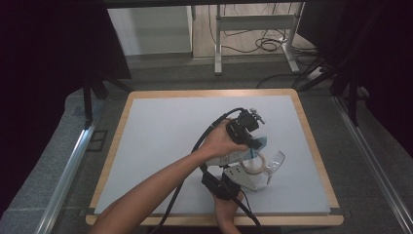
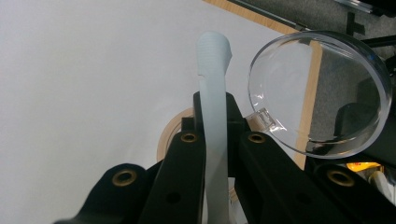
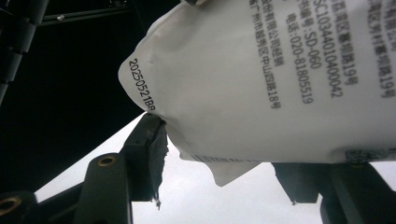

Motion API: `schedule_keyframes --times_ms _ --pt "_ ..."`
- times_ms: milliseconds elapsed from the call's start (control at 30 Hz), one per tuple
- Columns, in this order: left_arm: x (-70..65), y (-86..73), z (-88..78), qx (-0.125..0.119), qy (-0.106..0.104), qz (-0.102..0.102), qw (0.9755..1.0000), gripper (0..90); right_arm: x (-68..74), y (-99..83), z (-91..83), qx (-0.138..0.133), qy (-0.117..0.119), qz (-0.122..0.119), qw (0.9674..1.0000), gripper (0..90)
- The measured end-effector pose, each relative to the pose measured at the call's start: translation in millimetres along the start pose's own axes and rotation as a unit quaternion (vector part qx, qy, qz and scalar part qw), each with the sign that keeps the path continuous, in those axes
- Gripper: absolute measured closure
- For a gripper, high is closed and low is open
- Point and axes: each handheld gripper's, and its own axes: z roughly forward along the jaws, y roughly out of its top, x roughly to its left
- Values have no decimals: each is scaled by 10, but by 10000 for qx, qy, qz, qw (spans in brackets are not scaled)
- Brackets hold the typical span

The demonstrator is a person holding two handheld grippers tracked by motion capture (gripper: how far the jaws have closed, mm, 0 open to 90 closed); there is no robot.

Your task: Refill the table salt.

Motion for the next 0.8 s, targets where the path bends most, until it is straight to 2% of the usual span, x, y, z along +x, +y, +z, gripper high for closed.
schedule_keyframes --times_ms 800 --pt "-14 38 10 6 3 18 10000 900 -11 38 -7 -27 -18 0 10000 416"
